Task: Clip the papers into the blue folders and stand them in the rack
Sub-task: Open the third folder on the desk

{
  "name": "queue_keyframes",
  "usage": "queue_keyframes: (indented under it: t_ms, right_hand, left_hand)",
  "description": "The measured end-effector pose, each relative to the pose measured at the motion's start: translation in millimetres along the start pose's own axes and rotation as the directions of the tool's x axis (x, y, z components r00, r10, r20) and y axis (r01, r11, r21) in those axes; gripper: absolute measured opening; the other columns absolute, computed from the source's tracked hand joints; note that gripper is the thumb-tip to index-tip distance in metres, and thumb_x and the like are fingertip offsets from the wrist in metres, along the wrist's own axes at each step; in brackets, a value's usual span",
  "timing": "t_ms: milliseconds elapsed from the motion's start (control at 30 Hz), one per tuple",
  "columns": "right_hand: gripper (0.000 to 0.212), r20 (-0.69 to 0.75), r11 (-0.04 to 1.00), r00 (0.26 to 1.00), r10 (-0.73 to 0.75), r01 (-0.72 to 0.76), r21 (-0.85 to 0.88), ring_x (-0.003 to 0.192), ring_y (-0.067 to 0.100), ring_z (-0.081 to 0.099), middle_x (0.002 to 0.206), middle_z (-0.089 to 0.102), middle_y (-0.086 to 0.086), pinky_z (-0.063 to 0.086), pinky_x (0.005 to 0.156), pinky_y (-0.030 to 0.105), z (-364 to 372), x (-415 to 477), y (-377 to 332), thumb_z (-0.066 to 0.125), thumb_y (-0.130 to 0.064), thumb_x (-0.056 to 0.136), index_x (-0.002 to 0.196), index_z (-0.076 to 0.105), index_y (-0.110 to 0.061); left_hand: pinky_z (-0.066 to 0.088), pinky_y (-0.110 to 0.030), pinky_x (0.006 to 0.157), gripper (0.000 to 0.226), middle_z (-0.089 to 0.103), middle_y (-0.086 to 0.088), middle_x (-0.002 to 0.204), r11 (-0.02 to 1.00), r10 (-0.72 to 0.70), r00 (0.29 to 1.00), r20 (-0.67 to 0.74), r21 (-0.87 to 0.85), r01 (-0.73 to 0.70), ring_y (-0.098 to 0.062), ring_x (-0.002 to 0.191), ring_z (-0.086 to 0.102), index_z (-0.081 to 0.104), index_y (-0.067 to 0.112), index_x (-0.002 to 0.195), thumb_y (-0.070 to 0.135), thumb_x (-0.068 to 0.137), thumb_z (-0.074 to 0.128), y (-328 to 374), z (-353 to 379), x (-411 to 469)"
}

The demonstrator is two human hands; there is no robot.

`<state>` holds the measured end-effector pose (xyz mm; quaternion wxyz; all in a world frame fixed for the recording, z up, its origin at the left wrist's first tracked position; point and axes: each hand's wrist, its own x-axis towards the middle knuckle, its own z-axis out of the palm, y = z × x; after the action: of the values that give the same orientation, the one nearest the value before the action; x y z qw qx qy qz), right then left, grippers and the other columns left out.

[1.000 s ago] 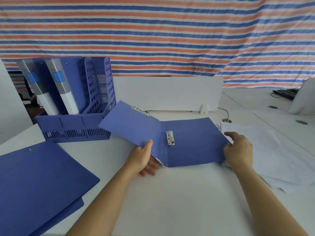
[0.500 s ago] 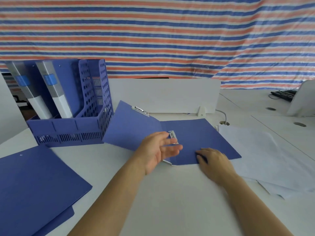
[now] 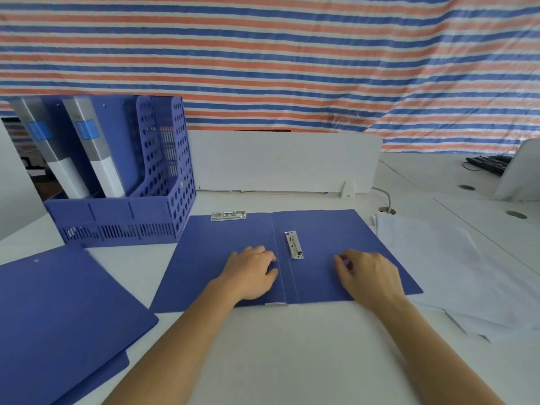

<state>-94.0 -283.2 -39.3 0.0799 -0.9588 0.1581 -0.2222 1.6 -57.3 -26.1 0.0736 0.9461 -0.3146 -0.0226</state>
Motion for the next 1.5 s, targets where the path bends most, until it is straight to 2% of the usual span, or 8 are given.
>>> queue_keyframes:
  t_ms: [133, 433, 633, 733, 867, 1033, 1267, 1500]
  right_hand:
    - [0.027, 0.049, 0.991, 0.996, -0.076, 0.070, 0.114, 0.081, 0.015, 0.066, 0.088, 0.071, -0.013, 0.050, 0.062, 0.026, 3.5, 10.2, -12.7, 0.047, -0.038, 0.096, 0.112, 0.067, -0.031]
    - [0.025, 0.073, 0.963, 0.993, -0.094, 0.072, 0.261, 0.090, 0.013, 0.059, 0.091, 0.053, -0.011, 0.047, 0.071, 0.027, 31.6, 10.0, -7.2, 0.054, -0.036, 0.094, 0.112, 0.070, -0.029]
    - [0.024, 0.068, 0.958, 0.993, -0.099, 0.076, 0.277, 0.089, 0.014, 0.059, 0.095, 0.055, -0.009, 0.048, 0.072, 0.027, 34.6, 11.7, -6.0, 0.054, -0.033, 0.095, 0.111, 0.070, -0.028]
    - [0.025, 0.059, 0.961, 0.993, -0.102, 0.083, 0.264, 0.092, 0.015, 0.059, 0.097, 0.055, -0.008, 0.044, 0.071, 0.026, 34.8, 11.6, -6.0, 0.052, -0.033, 0.096, 0.113, 0.070, -0.027]
    - [0.026, 0.061, 0.964, 0.993, -0.096, 0.078, 0.254, 0.096, 0.016, 0.059, 0.104, 0.060, -0.004, 0.041, 0.071, 0.024, 34.8, 10.8, -6.0, 0.051, -0.033, 0.097, 0.114, 0.070, -0.026]
    - [0.026, 0.079, 0.965, 0.993, -0.090, 0.067, 0.255, 0.096, 0.015, 0.058, 0.105, 0.060, -0.004, 0.045, 0.073, 0.025, 32.7, 11.1, -6.9, 0.050, -0.033, 0.097, 0.114, 0.069, -0.027]
    - [0.024, 0.076, 0.958, 0.993, -0.091, 0.066, 0.278, 0.091, 0.014, 0.057, 0.097, 0.057, -0.007, 0.047, 0.072, 0.027, 33.2, 11.0, -5.5, 0.051, -0.032, 0.096, 0.110, 0.070, -0.028]
    - [0.024, 0.092, 0.944, 0.993, -0.079, 0.045, 0.328, 0.085, 0.009, 0.056, 0.093, 0.054, -0.012, 0.048, 0.075, 0.026, 33.8, 15.3, -0.7, 0.053, -0.032, 0.095, 0.111, 0.070, -0.029]
  left_hand:
    - [0.048, -0.035, 0.084, 0.024, 0.059, 0.004, 0.114, 1.000, 0.009, 1.000, -0.029, 0.026, -0.008, -0.017, 0.101, 0.055, 0.060, 0.022, 0.113, 0.030, 0.094, 0.048, 0.6, -13.9, -2.5]
    - [0.046, -0.035, 0.091, 0.045, 0.061, 0.011, 0.123, 0.973, 0.176, 0.925, -0.336, -0.084, -0.216, -0.015, 0.108, 0.057, 0.052, 0.030, 0.134, 0.018, 0.091, 0.048, 1.1, 27.7, 1.1]
    - [0.041, -0.034, 0.095, 0.047, 0.052, 0.008, 0.132, 0.973, 0.232, 0.938, -0.259, 0.046, -0.227, -0.019, 0.114, 0.049, 0.046, 0.028, 0.140, 0.018, 0.095, 0.041, 4.5, 27.0, 0.1]
    - [0.041, -0.036, 0.088, 0.051, 0.047, -0.003, 0.134, 0.940, 0.279, 0.939, -0.201, 0.256, -0.225, -0.026, 0.112, 0.048, 0.039, 0.019, 0.144, 0.010, 0.094, 0.039, 14.8, 24.1, -1.4]
    - [0.041, -0.038, 0.082, 0.055, 0.047, -0.009, 0.128, 0.916, 0.278, 0.946, -0.167, 0.344, -0.209, -0.029, 0.105, 0.050, 0.037, 0.011, 0.143, 0.002, 0.089, 0.038, 21.2, 25.1, -0.7]
    - [0.048, -0.035, 0.071, 0.046, 0.063, 0.001, 0.111, 0.979, 0.205, 0.919, -0.336, 0.084, -0.188, -0.022, 0.089, 0.061, 0.037, 0.019, 0.141, 0.024, 0.095, 0.042, 19.3, 21.6, 0.3]
    - [0.049, -0.025, 0.064, 0.015, 0.067, 0.013, 0.094, 0.967, -0.051, 0.858, -0.511, -0.239, -0.084, -0.007, 0.078, 0.061, 0.063, 0.028, 0.098, 0.038, 0.094, 0.052, 20.6, 9.6, 43.5]
    - [0.041, -0.022, 0.058, 0.021, 0.070, 0.012, 0.105, 0.873, -0.236, 0.853, -0.465, -0.487, -0.024, -0.009, 0.076, 0.059, 0.058, 0.023, 0.115, 0.026, 0.095, 0.055, 23.1, 6.7, 78.9]
